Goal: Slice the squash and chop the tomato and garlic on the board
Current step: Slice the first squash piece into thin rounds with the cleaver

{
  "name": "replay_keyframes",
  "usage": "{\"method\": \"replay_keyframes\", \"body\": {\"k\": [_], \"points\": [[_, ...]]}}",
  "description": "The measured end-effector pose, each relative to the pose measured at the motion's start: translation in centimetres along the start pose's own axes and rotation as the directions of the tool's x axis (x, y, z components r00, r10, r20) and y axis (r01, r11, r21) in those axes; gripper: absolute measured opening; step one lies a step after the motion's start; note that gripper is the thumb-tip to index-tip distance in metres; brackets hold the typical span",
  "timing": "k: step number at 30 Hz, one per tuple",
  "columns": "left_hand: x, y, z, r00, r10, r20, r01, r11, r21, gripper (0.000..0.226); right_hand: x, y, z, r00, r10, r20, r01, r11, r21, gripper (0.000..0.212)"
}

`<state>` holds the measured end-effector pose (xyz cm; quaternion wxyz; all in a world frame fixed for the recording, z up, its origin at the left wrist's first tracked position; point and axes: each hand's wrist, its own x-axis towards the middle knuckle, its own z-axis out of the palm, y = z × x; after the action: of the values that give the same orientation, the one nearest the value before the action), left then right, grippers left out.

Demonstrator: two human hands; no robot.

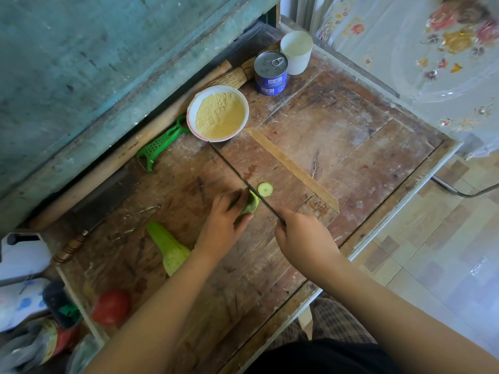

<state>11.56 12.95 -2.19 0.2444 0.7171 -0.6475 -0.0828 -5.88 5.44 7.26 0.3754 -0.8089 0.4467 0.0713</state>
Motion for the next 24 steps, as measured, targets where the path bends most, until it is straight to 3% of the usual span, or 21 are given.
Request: {"method": "replay_keyframes", "body": {"k": [10, 17, 24], "points": [[0.06, -0.15, 0.24, 1.000, 0.003, 0.000, -0.003, 1.000, -0.008, 0.047, -0.07, 0.09, 0.06, 1.000, 0.001, 0.006, -0.001, 1.000, 0.004, 0.041], [-0.04, -0.05, 0.12, 1.000, 0.003, 0.019, -0.003, 1.000, -0.004, 0.049, 0.11, 0.21, -0.21, 0.998, 0.045, 0.039, -0.046, 0.999, 0.021, 0.024], [0.10, 0.19, -0.15, 1.000, -0.011, 0.027, 0.011, 1.000, 0.017, 0.050, 0.04, -0.12, -0.30, 0.999, 0.028, 0.022, -0.028, 1.000, 0.010, 0.028]]}}
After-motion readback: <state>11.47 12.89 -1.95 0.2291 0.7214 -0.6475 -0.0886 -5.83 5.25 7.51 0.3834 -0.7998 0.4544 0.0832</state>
